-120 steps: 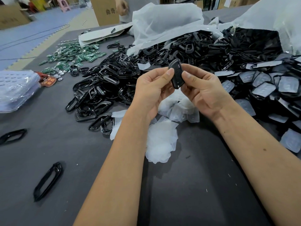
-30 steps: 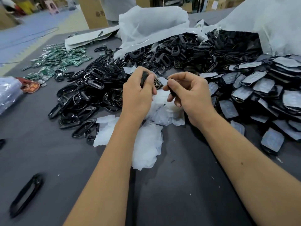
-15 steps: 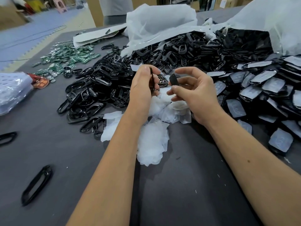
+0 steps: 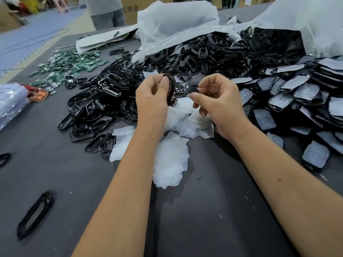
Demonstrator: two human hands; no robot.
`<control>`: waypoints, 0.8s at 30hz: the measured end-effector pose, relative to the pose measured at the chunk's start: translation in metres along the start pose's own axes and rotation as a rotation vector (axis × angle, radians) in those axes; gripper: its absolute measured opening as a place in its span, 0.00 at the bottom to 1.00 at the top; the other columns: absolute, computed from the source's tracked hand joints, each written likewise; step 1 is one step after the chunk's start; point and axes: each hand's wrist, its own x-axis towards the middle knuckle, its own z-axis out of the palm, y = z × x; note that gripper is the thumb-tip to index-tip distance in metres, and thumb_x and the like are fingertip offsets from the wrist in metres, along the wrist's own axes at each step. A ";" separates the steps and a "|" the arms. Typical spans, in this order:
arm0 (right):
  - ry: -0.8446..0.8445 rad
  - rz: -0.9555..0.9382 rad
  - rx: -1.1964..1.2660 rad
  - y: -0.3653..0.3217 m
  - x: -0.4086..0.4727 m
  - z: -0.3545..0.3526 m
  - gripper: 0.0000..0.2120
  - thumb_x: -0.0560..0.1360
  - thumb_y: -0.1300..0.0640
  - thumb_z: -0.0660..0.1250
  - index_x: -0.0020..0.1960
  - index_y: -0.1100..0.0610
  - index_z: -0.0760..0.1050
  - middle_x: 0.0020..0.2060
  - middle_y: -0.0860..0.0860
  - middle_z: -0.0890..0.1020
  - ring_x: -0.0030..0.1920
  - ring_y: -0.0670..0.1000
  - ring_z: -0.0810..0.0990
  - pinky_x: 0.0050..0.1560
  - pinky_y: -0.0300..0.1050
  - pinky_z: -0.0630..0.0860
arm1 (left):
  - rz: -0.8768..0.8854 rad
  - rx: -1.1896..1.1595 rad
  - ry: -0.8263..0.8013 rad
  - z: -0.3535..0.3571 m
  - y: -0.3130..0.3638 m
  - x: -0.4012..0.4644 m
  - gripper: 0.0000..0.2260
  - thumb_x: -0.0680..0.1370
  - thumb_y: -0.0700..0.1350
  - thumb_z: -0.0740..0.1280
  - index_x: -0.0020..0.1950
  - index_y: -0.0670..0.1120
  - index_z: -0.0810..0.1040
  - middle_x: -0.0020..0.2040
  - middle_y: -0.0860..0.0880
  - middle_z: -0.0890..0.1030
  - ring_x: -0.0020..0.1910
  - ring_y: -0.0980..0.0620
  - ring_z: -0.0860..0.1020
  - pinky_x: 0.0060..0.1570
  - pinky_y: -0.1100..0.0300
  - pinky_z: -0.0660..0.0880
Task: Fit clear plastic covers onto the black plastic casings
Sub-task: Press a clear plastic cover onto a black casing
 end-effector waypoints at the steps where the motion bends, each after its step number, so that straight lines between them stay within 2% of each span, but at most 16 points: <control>1: 0.000 0.012 -0.005 0.000 0.000 0.000 0.11 0.74 0.69 0.75 0.43 0.58 0.75 0.32 0.52 0.80 0.31 0.50 0.80 0.27 0.41 0.71 | 0.026 0.020 0.015 -0.001 -0.001 0.001 0.04 0.83 0.38 0.66 0.50 0.41 0.79 0.37 0.49 0.79 0.37 0.54 0.76 0.43 0.55 0.76; 3: -0.003 0.040 -0.009 0.000 0.001 -0.001 0.12 0.74 0.69 0.74 0.39 0.57 0.74 0.29 0.52 0.79 0.30 0.50 0.76 0.27 0.40 0.69 | 0.030 0.043 0.030 -0.003 -0.002 0.002 0.05 0.82 0.38 0.67 0.54 0.44 0.82 0.38 0.48 0.80 0.38 0.53 0.76 0.43 0.55 0.75; 6: 0.005 0.047 -0.021 0.001 0.001 -0.001 0.14 0.73 0.69 0.71 0.36 0.55 0.72 0.27 0.51 0.75 0.29 0.51 0.72 0.27 0.40 0.67 | -0.001 0.043 0.022 -0.004 -0.005 0.003 0.12 0.82 0.39 0.65 0.58 0.51 0.85 0.37 0.52 0.76 0.37 0.54 0.70 0.40 0.55 0.70; 8: 0.019 0.025 -0.031 0.000 0.001 0.000 0.12 0.71 0.69 0.69 0.36 0.55 0.70 0.28 0.51 0.71 0.29 0.51 0.67 0.28 0.41 0.64 | -0.013 0.035 0.008 -0.003 -0.004 0.003 0.12 0.82 0.38 0.65 0.57 0.50 0.86 0.41 0.48 0.78 0.38 0.50 0.69 0.39 0.56 0.68; 10: 0.029 0.026 -0.008 -0.001 0.001 0.000 0.10 0.71 0.69 0.68 0.38 0.55 0.73 0.30 0.52 0.70 0.29 0.51 0.65 0.29 0.41 0.63 | -0.025 0.016 0.015 -0.002 -0.002 0.002 0.09 0.82 0.38 0.66 0.55 0.46 0.85 0.42 0.45 0.81 0.38 0.50 0.73 0.39 0.57 0.69; 13: 0.028 0.043 0.043 -0.003 0.000 -0.002 0.08 0.74 0.69 0.69 0.45 0.57 0.80 0.33 0.54 0.73 0.29 0.49 0.68 0.28 0.40 0.66 | -0.071 -0.015 0.058 -0.002 -0.002 0.001 0.04 0.81 0.36 0.67 0.51 0.43 0.81 0.39 0.47 0.85 0.32 0.56 0.77 0.33 0.61 0.73; 15: 0.022 0.030 0.072 -0.004 0.000 -0.004 0.05 0.76 0.68 0.73 0.49 0.59 0.83 0.34 0.52 0.76 0.30 0.48 0.72 0.30 0.39 0.70 | -0.111 -0.068 0.089 -0.002 -0.002 0.002 0.04 0.81 0.35 0.67 0.49 0.42 0.79 0.39 0.46 0.86 0.30 0.55 0.78 0.32 0.62 0.76; 17: 0.023 0.027 0.118 -0.003 0.001 -0.005 0.08 0.75 0.67 0.76 0.53 0.61 0.84 0.36 0.51 0.79 0.31 0.47 0.75 0.32 0.36 0.73 | -0.153 -0.125 0.131 -0.003 -0.002 0.002 0.05 0.80 0.33 0.67 0.47 0.41 0.77 0.39 0.43 0.85 0.30 0.53 0.80 0.35 0.61 0.78; 21: 0.054 0.012 0.156 -0.001 0.002 -0.003 0.03 0.79 0.62 0.73 0.52 0.60 0.83 0.36 0.49 0.81 0.33 0.47 0.76 0.33 0.38 0.76 | -0.196 -0.172 0.172 -0.005 -0.002 0.003 0.07 0.77 0.29 0.68 0.47 0.40 0.75 0.41 0.40 0.82 0.30 0.52 0.82 0.37 0.61 0.80; 24: 0.057 -0.003 0.131 -0.001 0.002 -0.002 0.06 0.83 0.56 0.69 0.50 0.58 0.79 0.42 0.53 0.83 0.39 0.49 0.82 0.30 0.40 0.77 | -0.197 -0.150 0.135 -0.006 -0.002 0.004 0.09 0.76 0.28 0.67 0.51 0.40 0.79 0.34 0.45 0.81 0.30 0.52 0.82 0.38 0.60 0.80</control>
